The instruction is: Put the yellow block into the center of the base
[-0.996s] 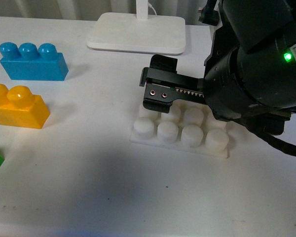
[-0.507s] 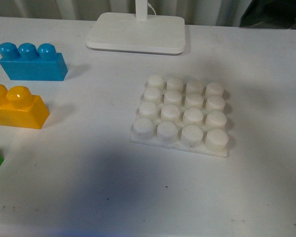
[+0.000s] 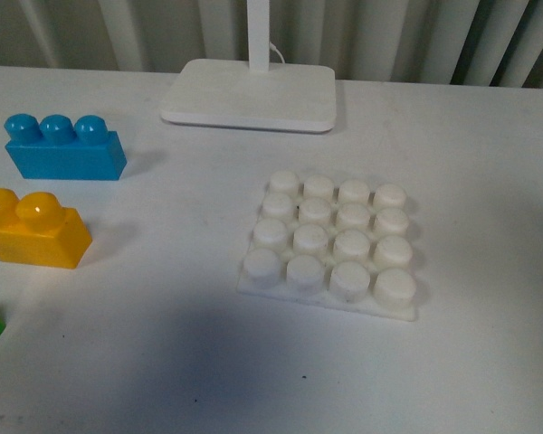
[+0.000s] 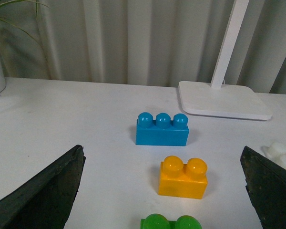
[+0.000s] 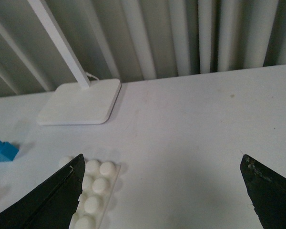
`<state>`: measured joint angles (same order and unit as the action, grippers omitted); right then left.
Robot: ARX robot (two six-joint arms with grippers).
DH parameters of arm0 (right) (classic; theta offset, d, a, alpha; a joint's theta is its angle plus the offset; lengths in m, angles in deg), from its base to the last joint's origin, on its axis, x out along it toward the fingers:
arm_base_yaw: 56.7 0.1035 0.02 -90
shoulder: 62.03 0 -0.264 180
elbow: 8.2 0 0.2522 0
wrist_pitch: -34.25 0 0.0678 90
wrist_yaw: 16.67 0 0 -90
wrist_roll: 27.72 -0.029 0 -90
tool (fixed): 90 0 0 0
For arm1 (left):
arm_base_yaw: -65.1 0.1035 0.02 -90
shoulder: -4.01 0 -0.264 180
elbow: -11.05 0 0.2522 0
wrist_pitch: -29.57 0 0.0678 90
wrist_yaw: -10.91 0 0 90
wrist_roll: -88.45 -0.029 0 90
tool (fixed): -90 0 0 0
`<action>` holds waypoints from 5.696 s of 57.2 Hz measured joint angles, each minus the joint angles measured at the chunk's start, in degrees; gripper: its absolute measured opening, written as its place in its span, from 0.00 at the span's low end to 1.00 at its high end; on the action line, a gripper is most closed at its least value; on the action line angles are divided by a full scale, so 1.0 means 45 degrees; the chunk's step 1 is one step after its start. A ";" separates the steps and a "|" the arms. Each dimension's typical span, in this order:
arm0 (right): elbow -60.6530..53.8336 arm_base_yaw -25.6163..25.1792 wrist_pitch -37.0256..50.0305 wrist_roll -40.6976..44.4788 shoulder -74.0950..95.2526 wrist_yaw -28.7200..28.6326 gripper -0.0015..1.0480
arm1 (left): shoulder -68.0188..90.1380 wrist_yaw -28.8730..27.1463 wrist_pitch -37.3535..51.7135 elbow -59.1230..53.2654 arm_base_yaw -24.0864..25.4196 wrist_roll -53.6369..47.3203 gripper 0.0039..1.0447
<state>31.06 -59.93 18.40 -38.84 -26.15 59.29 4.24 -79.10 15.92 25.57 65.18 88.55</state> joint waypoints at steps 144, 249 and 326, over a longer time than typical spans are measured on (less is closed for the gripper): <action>-0.5591 0.0680 0.0481 0.2443 -0.7917 0.3113 0.91 | 0.6314 0.3060 0.1073 0.2817 0.1127 -0.2482 0.94; -0.5591 0.0680 0.0481 0.2443 -0.7917 0.3113 0.91 | 2.2163 -0.0073 -0.9947 1.5669 -0.2599 -2.0011 0.94; -0.5591 0.0680 0.0481 0.2443 -0.7917 0.3113 0.91 | 2.2901 0.0976 -1.0856 1.8481 -0.5605 -1.7626 0.25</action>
<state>5.90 -56.87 20.57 -27.84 -61.78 73.30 107.30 -74.71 -32.93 108.73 39.96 9.23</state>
